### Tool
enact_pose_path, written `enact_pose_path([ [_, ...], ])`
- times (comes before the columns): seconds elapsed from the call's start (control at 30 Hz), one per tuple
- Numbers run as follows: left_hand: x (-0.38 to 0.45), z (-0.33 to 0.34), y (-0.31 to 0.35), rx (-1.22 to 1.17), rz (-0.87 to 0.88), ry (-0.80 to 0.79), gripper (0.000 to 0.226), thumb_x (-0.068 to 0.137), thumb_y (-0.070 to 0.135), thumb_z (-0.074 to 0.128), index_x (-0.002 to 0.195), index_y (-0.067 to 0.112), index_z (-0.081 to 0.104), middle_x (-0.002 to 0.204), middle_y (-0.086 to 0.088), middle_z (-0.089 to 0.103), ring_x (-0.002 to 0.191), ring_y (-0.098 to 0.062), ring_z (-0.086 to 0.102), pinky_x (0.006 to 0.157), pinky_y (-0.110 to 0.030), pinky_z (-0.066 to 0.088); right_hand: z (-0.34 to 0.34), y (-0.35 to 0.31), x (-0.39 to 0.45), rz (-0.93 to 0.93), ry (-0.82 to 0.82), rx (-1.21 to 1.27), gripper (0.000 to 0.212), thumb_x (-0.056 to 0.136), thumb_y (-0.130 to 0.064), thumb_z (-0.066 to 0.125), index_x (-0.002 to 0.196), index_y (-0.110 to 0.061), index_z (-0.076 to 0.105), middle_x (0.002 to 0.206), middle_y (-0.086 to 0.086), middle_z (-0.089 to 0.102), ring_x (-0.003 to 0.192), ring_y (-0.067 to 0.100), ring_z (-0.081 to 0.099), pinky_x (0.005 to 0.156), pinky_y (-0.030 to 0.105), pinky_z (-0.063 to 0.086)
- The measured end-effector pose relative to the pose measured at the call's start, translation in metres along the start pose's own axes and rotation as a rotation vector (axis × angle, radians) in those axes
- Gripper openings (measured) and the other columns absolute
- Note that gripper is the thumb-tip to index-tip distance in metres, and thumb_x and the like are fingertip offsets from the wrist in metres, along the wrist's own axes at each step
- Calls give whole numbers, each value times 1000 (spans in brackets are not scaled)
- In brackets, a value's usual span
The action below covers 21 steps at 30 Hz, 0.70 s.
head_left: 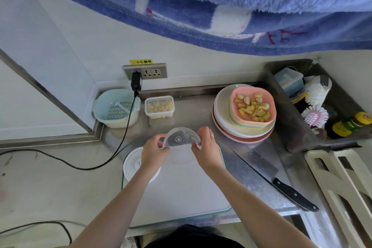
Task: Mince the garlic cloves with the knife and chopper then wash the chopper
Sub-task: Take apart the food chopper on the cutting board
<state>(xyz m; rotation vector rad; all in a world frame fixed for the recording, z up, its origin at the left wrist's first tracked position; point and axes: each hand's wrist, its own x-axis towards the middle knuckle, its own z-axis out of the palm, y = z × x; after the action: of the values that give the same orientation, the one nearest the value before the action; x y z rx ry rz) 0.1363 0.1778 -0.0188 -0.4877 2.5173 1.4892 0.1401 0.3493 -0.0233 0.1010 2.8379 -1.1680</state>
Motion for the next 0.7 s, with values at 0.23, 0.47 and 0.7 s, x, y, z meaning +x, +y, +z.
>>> enact_pose_path([
  [0.23, -5, -10, 1, -126, 13, -9, 38, 60, 23, 65, 90, 46, 59, 83, 2, 62, 68, -21, 60, 62, -45, 53, 2, 2, 15, 253, -246, 6, 19, 99, -28, 38, 111, -18, 48, 72, 2, 67, 58, 18, 65, 64, 40, 59],
  [0.47, 0, -8, 1, -297, -193, -255, 34, 84, 5, 68, 115, 15, 58, 95, -10, 68, 69, -19, 69, 59, -25, 52, -7, 0, 13, 421, -246, 398, 25, 99, -25, 38, 112, -10, 53, 67, 9, 71, 48, 17, 59, 59, 35, 50],
  [0.7, 12, 12, 12, -289, -246, -389, 50, 88, -3, 55, 128, 27, 50, 99, -11, 71, 78, -25, 72, 67, -33, 57, -19, -7, -8, 463, -367, 552, 40, 84, -7, 42, 123, -18, 40, 75, 8, 74, 49, 21, 61, 45, 23, 37],
])
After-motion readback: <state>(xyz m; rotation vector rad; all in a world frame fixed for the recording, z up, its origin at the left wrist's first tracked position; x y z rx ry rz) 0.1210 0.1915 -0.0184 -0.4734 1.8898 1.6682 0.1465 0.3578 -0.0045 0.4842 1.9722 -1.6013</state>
